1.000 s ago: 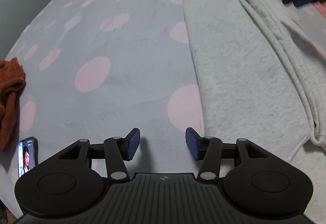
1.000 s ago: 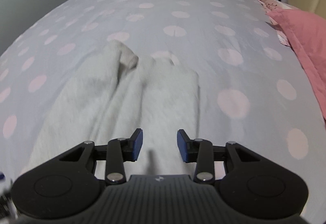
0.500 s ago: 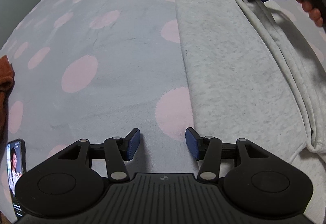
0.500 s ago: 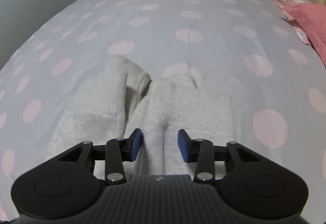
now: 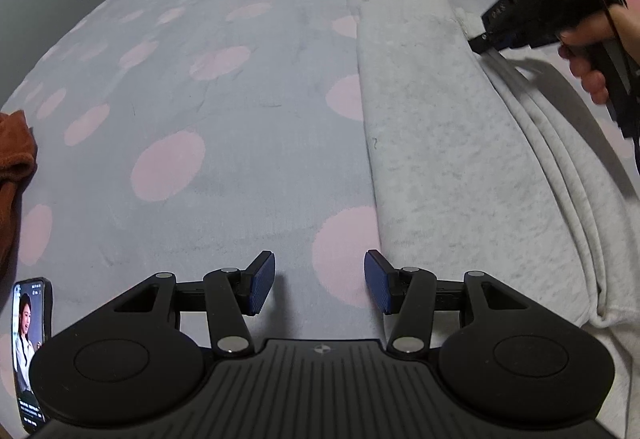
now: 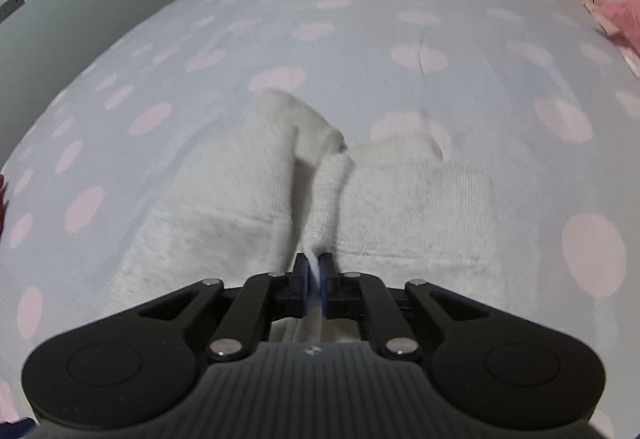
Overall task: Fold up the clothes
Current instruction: 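Grasp the end of the sweatshirt strip with the right gripper, then grasp the strip end with the left gripper beside the right gripper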
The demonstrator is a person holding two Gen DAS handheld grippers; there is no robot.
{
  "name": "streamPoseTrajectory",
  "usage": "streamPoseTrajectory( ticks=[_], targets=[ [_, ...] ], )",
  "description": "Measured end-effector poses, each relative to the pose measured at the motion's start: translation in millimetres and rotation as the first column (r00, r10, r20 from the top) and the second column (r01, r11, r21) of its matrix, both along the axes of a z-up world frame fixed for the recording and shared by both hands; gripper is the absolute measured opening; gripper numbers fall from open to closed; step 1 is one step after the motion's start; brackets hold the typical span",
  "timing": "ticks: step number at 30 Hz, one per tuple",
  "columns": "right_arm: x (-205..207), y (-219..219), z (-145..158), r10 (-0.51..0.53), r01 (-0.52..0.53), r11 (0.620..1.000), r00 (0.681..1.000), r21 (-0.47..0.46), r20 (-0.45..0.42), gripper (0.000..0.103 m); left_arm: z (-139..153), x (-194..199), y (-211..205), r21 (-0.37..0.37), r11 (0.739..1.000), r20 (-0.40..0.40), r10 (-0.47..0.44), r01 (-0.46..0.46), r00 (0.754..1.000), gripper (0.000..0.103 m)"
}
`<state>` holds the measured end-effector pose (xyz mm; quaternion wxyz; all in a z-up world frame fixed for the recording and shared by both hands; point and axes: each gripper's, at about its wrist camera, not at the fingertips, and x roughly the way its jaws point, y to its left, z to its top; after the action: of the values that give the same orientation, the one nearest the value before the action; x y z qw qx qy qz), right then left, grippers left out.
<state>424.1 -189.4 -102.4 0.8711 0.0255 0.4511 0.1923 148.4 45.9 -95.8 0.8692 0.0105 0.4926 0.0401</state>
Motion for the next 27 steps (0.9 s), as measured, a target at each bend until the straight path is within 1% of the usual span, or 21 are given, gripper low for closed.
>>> streamPoseTrajectory(
  ticks=[1, 2, 3, 5, 8, 9, 10, 11, 13, 15, 17, 18, 20, 23, 25, 27],
  targets=[
    [0.2, -2.4, 0.6, -0.002, 0.002, 1.0, 1.0, 0.011, -0.005, 0.015, 0.8, 2.5, 1.3, -0.012, 1.0, -0.002, 0.006, -0.006, 1.0, 0.048],
    [-0.4, -5.2, 3.4, -0.005, 0.005, 1.0, 1.0, 0.021, -0.009, 0.021, 1.5, 5.0, 2.7, -0.024, 1.0, -0.004, 0.012, -0.012, 1.0, 0.048],
    [-1.4, -9.0, 8.7, -0.007, 0.007, 0.999, 1.0, 0.036, -0.008, 0.033, 2.1, 8.3, 3.8, -0.035, 0.999, -0.006, 0.013, -0.014, 1.0, 0.047],
    [-4.4, -17.0, 21.8, -0.01, 0.01, 0.998, 1.0, 0.067, 0.006, 0.04, 4.5, 14.8, 3.1, -0.044, 0.999, -0.01, 0.007, -0.008, 1.0, 0.048],
    [-9.4, -30.0, 40.1, -0.015, 0.013, 0.995, 1.0, 0.098, 0.024, 0.042, 12.8, 27.5, 2.5, -0.079, 0.997, -0.003, -0.005, 0.005, 1.0, 0.048],
    [-11.6, -35.9, 44.8, -0.022, 0.019, 0.995, 0.999, 0.098, 0.027, 0.043, 15.8, 33.1, 2.7, -0.102, 0.995, 0.002, -0.011, 0.011, 1.0, 0.048],
    [-13.5, -42.4, 48.1, -0.031, 0.028, 0.995, 0.999, 0.096, 0.031, 0.043, 18.9, 41.0, 3.8, -0.14, 0.99, 0.011, -0.02, 0.022, 1.0, 0.049],
    [-14.7, -49.5, 49.8, -0.041, 0.038, 0.995, 0.999, 0.091, 0.034, 0.045, 21.4, 51.7, 6.0, -0.183, 0.982, 0.023, -0.031, 0.035, 0.999, 0.053],
    [-16.4, -64.4, 51.0, -0.063, 0.06, 0.995, 0.997, 0.078, 0.033, 0.046, 24.3, 76.5, 12.2, -0.265, 0.962, 0.05, -0.049, 0.061, 0.998, 0.055],
    [-17.7, -81.6, 47.8, -0.085, 0.084, 0.994, 0.996, 0.073, 0.012, 0.055, 24.1, 105.6, 21.4, -0.33, 0.94, 0.072, -0.068, 0.088, 0.995, 0.055],
    [-18.4, -97.3, 41.1, -0.099, 0.1, 0.992, 0.995, 0.082, -0.024, 0.061, 22.4, 131.6, 31.2, -0.345, 0.933, 0.087, -0.074, 0.1, 0.993, 0.055],
    [-18.7, -104.8, 36.4, -0.107, 0.11, 0.99, 0.993, 0.091, -0.045, 0.063, 20.0, 145.0, 35.7, -0.348, 0.931, 0.08, -0.083, 0.106, 0.993, 0.055],
    [-16.1, -115.8, 25.2, -0.12, 0.131, 0.984, 0.988, 0.121, -0.093, 0.063, 13.3, 169.5, 41.8, -0.361, 0.925, 0.053, -0.106, 0.118, 0.993, 0.055],
    [-10.7, -124.6, 9.6, -0.128, 0.155, 0.972, 0.98, 0.177, -0.156, 0.064, 2.8, 199.2, 45.9, -0.378, 0.916, 0.035, -0.131, 0.134, 0.991, 0.055],
    [-5.7, -123.2, 4.4, -0.123, 0.156, 0.968, 0.978, 0.196, -0.169, 0.064, -5.2, 214.9, 45.0, -0.378, 0.915, 0.032, -0.142, 0.144, 0.989, 0.055],
    [2.2, -117.9, 0.5, -0.11, 0.145, 0.968, 0.979, 0.205, -0.17, 0.064, -11.0, 227.5, 42.0, -0.402, 0.899, 0.033, -0.174, 0.172, 0.984, 0.055]
  ],
)
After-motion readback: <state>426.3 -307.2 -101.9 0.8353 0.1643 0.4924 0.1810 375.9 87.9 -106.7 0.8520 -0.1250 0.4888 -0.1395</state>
